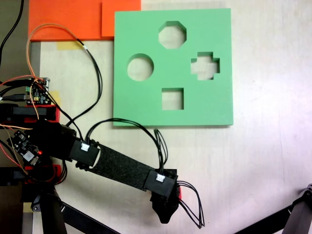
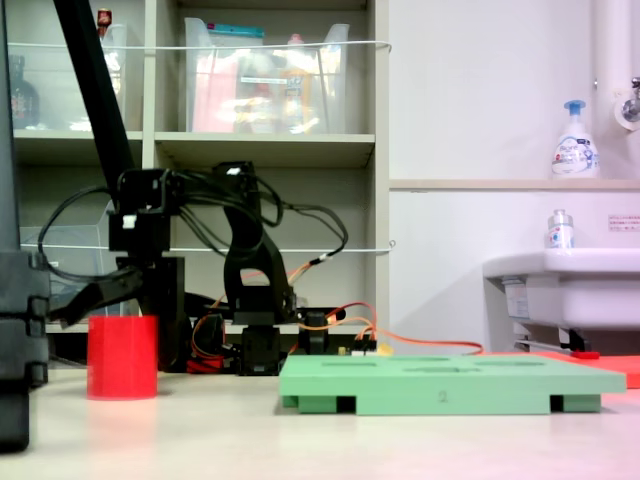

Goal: Put the octagonal pillar block into the corresponding hole

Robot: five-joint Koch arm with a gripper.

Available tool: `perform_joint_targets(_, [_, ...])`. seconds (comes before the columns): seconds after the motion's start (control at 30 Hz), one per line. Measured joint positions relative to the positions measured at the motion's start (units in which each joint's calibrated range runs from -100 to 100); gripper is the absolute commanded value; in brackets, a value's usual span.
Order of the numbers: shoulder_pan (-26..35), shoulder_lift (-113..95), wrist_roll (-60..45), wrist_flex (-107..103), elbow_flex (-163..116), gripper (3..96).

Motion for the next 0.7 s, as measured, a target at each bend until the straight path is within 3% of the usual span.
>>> perform_joint_targets(0.27, [-0.2, -0.3, -0.3, 0.2, 0.4, 46.6])
perform_joint_targets(0.7, [-0.8, -2.9, -0.2, -2.2, -1.8, 39.5])
